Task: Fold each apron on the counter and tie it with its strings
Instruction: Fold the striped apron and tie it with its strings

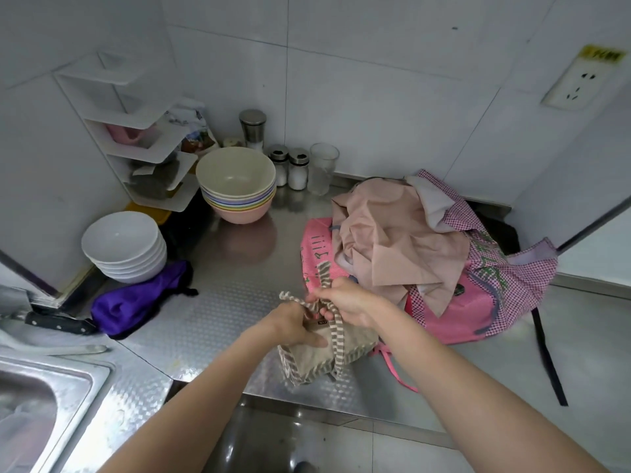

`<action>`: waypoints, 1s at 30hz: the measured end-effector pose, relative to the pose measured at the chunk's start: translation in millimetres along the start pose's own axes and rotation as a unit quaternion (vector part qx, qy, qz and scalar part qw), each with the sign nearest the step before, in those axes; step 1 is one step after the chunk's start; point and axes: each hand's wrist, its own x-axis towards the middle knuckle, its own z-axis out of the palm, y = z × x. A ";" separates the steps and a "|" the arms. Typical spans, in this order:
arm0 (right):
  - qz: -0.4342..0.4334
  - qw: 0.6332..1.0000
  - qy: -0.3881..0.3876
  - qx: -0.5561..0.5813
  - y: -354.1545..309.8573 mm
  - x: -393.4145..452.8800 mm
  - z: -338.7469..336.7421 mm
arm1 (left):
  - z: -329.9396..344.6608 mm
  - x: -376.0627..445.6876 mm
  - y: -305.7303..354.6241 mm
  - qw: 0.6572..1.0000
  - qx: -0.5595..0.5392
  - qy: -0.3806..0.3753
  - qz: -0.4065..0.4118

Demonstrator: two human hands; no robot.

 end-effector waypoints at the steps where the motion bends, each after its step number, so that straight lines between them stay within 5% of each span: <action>1: 0.009 0.997 -0.020 -0.078 -5.4 -1.9 -3.4 | 0.4 -0.5 0.6 1.000 -0.023 -0.002 0.010; 3: -0.008 0.955 -0.036 -0.293 -17.3 -3.7 -10.6 | 0.6 -2.3 3.1 0.998 -0.062 -0.014 0.030; 7: -0.115 0.749 -0.020 -0.653 -36.4 -12.9 -8.4 | 2.7 -1.9 10.1 0.996 -0.065 -0.035 0.052; 15: -0.300 0.537 0.038 -0.788 -20.8 -10.5 0.2 | 0.6 6.5 17.4 0.991 -0.126 -0.009 0.038; 18: -0.321 0.567 0.067 -0.756 -9.2 -16.8 -2.1 | -3.2 7.2 17.3 0.992 -0.119 -0.010 0.050; 21: -0.343 0.547 0.106 -0.756 -2.1 -9.6 -8.4 | -3.1 6.3 18.0 0.985 -0.166 -0.024 0.040; 25: -0.297 0.555 0.045 -0.776 -8.3 -11.5 -8.7 | 1.6 2.2 18.4 0.963 -0.268 -0.038 0.007; 30: -0.276 0.630 0.084 -0.721 -6.4 -10.5 -4.3 | 5.3 10.6 18.9 0.929 -0.367 0.006 -0.041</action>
